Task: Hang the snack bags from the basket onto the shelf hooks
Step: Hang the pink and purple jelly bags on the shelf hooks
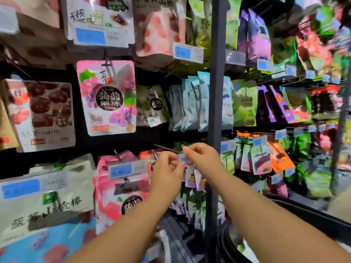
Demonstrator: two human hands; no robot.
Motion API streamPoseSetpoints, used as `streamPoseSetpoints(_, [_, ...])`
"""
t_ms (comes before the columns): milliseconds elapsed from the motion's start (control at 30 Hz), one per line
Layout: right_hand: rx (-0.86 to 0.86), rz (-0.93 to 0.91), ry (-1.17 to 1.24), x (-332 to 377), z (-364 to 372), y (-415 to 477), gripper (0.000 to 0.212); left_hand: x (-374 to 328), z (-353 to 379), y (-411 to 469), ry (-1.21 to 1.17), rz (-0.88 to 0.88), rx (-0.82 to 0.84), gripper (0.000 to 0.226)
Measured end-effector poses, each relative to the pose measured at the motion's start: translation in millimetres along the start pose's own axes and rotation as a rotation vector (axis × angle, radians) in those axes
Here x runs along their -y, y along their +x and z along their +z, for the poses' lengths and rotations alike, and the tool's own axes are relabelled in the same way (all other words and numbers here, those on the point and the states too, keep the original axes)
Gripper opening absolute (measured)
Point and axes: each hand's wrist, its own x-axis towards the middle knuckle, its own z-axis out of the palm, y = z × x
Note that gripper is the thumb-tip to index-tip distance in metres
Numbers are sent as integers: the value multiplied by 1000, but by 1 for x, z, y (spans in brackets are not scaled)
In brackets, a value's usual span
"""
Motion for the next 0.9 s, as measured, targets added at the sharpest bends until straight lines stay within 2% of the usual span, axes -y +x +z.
streamPoseSetpoints(67, [-17,53,-63,-29,-31,-15,22,3,34,-21,-1,-54,145,10])
streamPoseSetpoints(200, [3,250,-183,-92,-98,-60,25,20,107,-69,3,-150,432,13])
streamPoseSetpoints(367, [-6,445,-384,-152,-176,-112,24,32,178,-117,35,-117,747,8])
streamPoseSetpoints(500, [-58,557,-478,-183,-220,-143,21,40,210,-129,162,-72,859,11])
streamPoseSetpoints(633, [-54,667,-603,-204,-241,-160,27,51,225,-133,371,-41,919,21])
streamPoseSetpoints(800, [54,823,-866,-225,-249,-171,13,51,231,-135,481,-15,941,26])
streamPoseSetpoints(900, [77,886,-897,-228,-249,-174,24,52,229,-136,504,-19,962,27])
